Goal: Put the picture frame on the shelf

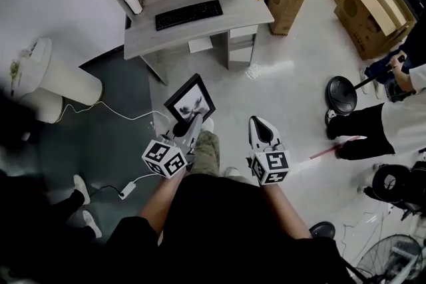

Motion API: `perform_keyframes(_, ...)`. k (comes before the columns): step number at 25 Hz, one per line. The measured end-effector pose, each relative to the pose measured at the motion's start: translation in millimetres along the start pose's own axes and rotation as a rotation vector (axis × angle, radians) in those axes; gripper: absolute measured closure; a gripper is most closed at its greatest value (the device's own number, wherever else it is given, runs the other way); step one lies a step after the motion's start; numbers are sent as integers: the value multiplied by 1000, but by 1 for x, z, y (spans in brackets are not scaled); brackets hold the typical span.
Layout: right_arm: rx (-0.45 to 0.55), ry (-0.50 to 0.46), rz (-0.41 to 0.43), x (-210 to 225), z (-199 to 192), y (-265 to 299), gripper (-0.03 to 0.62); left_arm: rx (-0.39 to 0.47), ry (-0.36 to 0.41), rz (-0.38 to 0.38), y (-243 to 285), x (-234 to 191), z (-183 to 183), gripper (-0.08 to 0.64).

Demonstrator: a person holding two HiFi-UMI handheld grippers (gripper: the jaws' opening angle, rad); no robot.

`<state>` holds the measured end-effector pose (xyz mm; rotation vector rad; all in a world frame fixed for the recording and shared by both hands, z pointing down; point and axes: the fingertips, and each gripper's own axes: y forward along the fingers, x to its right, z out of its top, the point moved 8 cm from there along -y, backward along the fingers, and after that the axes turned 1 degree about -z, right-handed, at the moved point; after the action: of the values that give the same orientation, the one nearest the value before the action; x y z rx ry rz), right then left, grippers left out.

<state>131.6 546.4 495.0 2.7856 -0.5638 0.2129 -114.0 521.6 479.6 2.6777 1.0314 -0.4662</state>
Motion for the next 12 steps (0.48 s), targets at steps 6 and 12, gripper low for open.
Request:
perform_keyframes(6,-25,-35,-45,21,15,49,580,-20,-4,-31,45,-44,7,535)
perform_keyframes(12,-15,-65,-108,59,51,132,580,-10,-3,-26,100,-108,35,535)
